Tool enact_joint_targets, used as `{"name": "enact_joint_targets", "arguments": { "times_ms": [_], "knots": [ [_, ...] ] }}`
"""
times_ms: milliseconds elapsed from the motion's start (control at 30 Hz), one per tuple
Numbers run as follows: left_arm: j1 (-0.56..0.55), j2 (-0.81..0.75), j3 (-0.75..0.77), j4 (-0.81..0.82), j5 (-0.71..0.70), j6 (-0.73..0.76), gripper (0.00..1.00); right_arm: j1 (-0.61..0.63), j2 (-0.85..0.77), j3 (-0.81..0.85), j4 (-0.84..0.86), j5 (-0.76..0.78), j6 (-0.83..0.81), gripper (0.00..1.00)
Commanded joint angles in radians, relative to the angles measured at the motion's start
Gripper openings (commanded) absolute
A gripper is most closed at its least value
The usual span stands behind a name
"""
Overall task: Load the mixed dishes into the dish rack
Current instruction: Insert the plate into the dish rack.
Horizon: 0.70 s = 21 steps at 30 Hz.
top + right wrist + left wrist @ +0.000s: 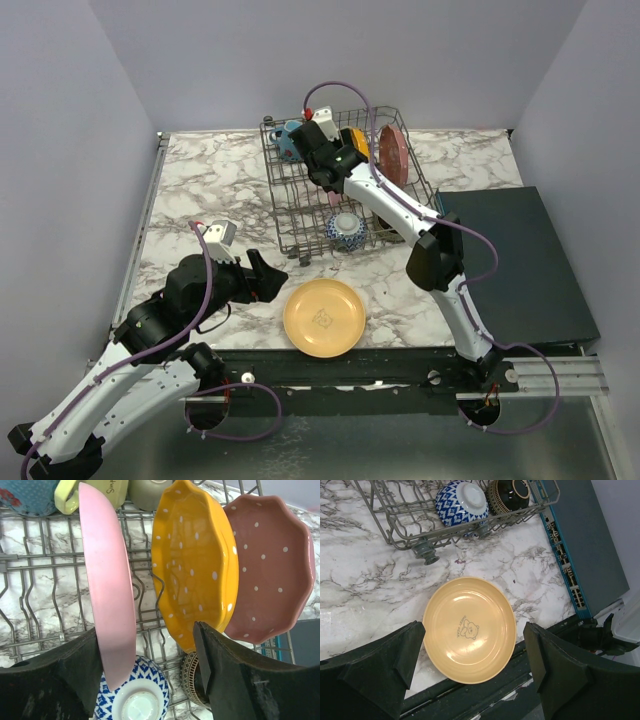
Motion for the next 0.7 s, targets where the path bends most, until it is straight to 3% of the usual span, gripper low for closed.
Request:
{"name": "enact_joint_targets", "arguments": {
  "times_ms": [0, 533, 667],
  "knots": [
    [0.002, 0.002, -0.007, 0.014, -0.006, 0.011, 0.90, 0.014, -0.054, 0.012, 0.038, -0.036, -0.007, 0.74],
    [0.002, 0.003, -0.009, 0.015, -0.005, 0.011, 0.90, 0.037, -0.109, -0.026, 0.080, -0.205, 0.013, 0.77],
    [0.001, 0.010, -0.007, 0.014, 0.000, 0.014, 0.99, 0.046, -0.153, -0.070, 0.103, -0.251, 0.029, 0.77]
  ]
}}
